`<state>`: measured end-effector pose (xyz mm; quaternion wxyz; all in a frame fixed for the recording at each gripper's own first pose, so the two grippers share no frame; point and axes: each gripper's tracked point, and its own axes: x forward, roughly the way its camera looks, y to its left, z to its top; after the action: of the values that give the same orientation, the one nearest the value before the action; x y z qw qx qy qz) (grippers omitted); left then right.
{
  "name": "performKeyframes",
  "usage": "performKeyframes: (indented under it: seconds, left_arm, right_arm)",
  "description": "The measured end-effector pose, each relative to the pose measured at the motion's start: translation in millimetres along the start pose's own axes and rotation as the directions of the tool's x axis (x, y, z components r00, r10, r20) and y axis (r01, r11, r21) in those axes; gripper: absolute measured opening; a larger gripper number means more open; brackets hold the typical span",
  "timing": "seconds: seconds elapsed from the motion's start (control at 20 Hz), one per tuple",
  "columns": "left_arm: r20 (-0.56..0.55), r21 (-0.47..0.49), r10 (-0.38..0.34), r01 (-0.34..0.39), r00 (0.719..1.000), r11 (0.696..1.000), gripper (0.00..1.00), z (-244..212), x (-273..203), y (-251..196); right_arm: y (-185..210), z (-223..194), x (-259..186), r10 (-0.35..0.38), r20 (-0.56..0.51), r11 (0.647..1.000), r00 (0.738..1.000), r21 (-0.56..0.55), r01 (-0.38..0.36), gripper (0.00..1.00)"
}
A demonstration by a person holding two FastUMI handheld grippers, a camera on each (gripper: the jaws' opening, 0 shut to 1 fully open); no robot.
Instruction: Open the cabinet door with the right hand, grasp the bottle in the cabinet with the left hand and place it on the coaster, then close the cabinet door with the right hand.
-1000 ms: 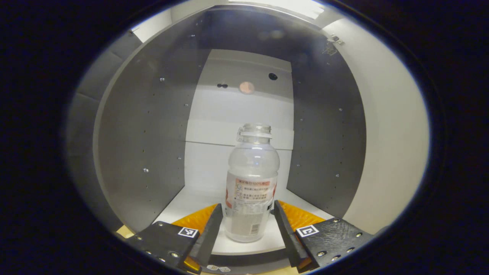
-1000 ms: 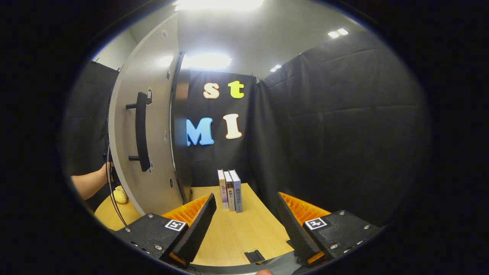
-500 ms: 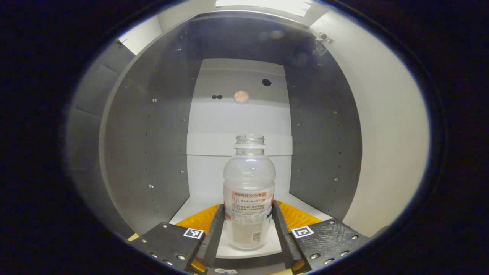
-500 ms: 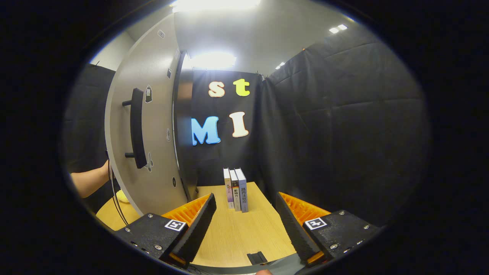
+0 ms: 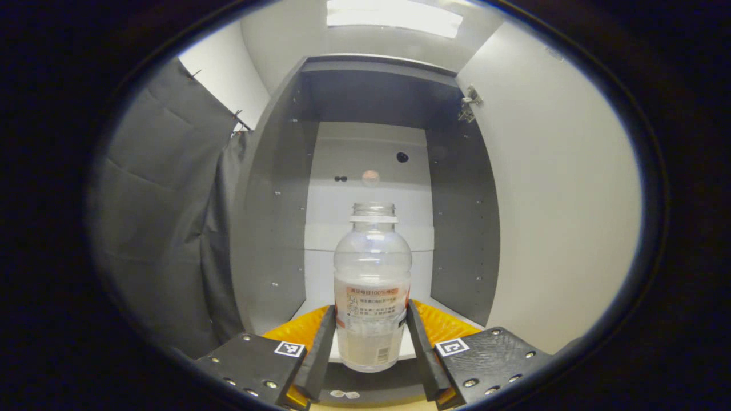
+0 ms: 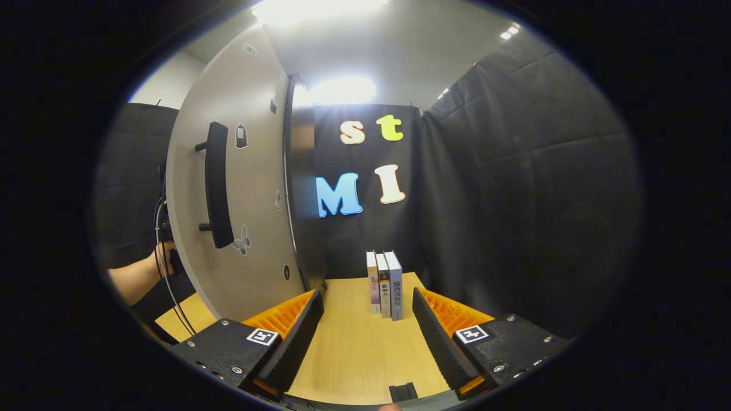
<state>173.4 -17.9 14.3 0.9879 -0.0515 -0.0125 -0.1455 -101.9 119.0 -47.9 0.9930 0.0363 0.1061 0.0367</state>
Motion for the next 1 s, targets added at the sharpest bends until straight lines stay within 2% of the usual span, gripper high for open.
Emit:
performKeyframes:
  seconds: [0.25, 0.3, 0.35, 0.4, 0.5, 0.55, 0.65, 0.8, 0.85, 0.9, 0.95, 1.0]
  left_arm:
    - [0.012, 0.024, 0.015, -0.015, 1.000, 1.000, 0.68, -2.8, -37.9, 20.1]
    - [0.007, 0.029, 0.014, -0.015, 1.000, 0.999, 0.74, -4.2, -41.9, 21.9]
    - [0.003, 0.030, 0.017, -0.017, 1.000, 0.999, 0.73, -6.0, -45.2, 25.3]
    - [0.003, 0.029, 0.019, -0.019, 1.000, 0.999, 0.68, -6.8, -51.0, 27.3]
    - [0.005, 0.026, 0.022, -0.022, 1.000, 0.999, 0.68, -9.3, -70.2, 33.0]
    - [0.005, 0.023, 0.021, -0.021, 1.000, 1.000, 0.73, -11.5, -80.4, 34.3]
    - [0.003, 0.012, 0.018, -0.018, 1.000, 1.000, 0.74, -13.3, -95.4, 34.1]
    - [0.011, 0.000, 0.011, -0.011, 1.000, 1.000, 0.61, -13.3, -120.2, 33.8]
    - [0.017, -0.001, 0.009, -0.009, 1.000, 1.000, 0.74, -11.8, -128.2, 36.0]
    - [0.019, -0.001, 0.009, -0.009, 1.000, 1.000, 0.61, -11.6, -134.7, 37.5]
    - [0.019, -0.004, 0.008, -0.008, 1.000, 1.000, 0.67, -14.3, -143.8, 38.0]
    - [0.019, -0.006, 0.008, -0.008, 1.000, 1.000, 0.68, -16.9, -152.0, 38.1]
  right_arm:
    - [25.6, -5.8, 6.8, 0.055, -0.012, 0.998, 0.998, 0.043, -0.054, 0.96]
    - [29.9, -7.9, 5.6, 0.065, -0.015, 0.996, 0.998, 0.058, -0.064, 0.96]
    - [33.6, -8.0, 6.4, 0.071, -0.015, 0.995, 0.997, 0.064, -0.070, 0.96]
    - [33.0, -9.1, 6.3, 0.066, -0.016, 0.996, 0.998, 0.064, -0.065, 0.96]
    - [30.8, -12.0, 2.9, 0.050, -0.020, 0.997, 0.999, 0.068, -0.049, 0.96]
    - [33.6, -12.3, 1.5, 0.051, -0.019, 0.996, 0.999, 0.073, -0.049, 0.96]
    - [33.6, -11.9, -2.3, 0.042, -0.019, 0.996, 0.999, 0.074, -0.041, 0.95]
    - [35.5, -7.4, -8.5, 0.032, -0.005, 0.997, 0.999, 0.069, -0.031, 0.95]
    - [37.7, -8.3, -11.6, 0.031, -0.006, 0.997, 1.000, 0.067, -0.030, 0.95]
    - [39.2, -8.4, -15.7, 0.031, -0.008, 0.998, 0.999, 0.063, -0.030, 0.95]
    - [40.2, -9.3, -18.1, 0.029, -0.011, 0.998, 1.000, 0.058, -0.028, 0.95]
    - [41.7, -10.5, -21.5, 0.029, -0.014, 0.998, 0.999, 0.054, -0.028, 0.95]
